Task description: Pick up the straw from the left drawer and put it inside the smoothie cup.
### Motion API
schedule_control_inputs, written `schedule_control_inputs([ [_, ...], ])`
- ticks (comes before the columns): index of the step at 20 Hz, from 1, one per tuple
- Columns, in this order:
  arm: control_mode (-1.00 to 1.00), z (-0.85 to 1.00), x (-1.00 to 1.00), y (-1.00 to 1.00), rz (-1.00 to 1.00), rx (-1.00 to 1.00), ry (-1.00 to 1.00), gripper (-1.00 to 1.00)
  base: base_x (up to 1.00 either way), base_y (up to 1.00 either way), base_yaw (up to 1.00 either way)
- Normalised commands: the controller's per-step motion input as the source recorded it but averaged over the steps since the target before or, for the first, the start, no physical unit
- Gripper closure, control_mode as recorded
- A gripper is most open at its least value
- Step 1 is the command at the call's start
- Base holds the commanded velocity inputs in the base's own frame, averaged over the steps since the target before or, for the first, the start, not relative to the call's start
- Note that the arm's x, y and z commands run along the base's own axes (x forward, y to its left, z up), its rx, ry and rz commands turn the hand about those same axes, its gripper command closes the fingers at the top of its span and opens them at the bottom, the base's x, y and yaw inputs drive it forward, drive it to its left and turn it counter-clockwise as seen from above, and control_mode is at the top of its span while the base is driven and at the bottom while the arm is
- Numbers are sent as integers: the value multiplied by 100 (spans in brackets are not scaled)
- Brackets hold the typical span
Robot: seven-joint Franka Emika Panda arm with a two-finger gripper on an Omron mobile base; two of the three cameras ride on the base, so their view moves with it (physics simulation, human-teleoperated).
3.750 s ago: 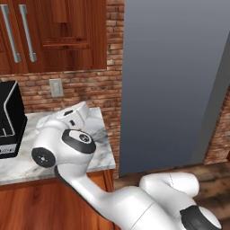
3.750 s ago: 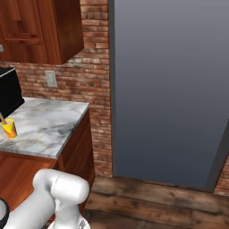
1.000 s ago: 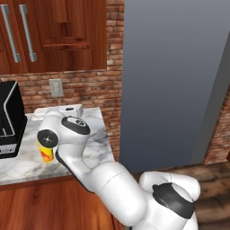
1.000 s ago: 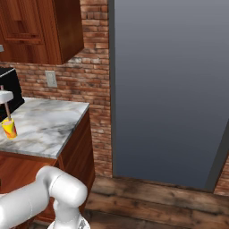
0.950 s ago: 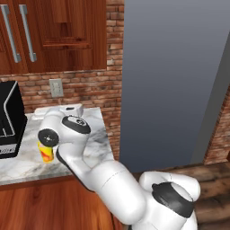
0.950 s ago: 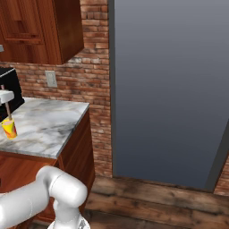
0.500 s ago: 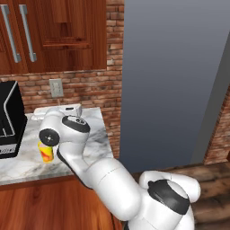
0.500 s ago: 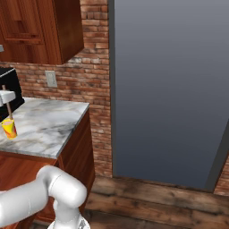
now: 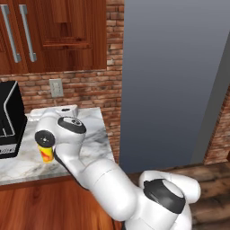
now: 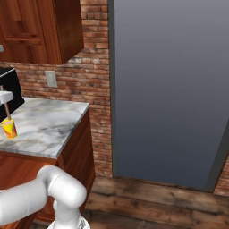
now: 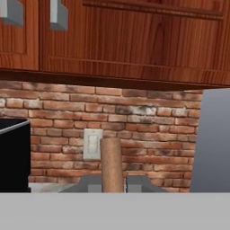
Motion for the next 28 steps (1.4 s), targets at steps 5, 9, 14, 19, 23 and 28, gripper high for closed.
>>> schedule_control_inputs([
  [5,-100,-13,3,14,0,0,0,100,0,0,0],
  [9,-100,-14,1,7,0,0,0,100,0,0,0],
  [14,-100,-4,8,9,0,0,0,100,0,0,0],
  [19,-100,-3,13,15,0,0,0,100,0,0,0],
  [23,-100,-6,6,14,0,0,0,100,0,0,0],
  [28,-100,-8,4,19,0,0,0,100,0,0,0],
])
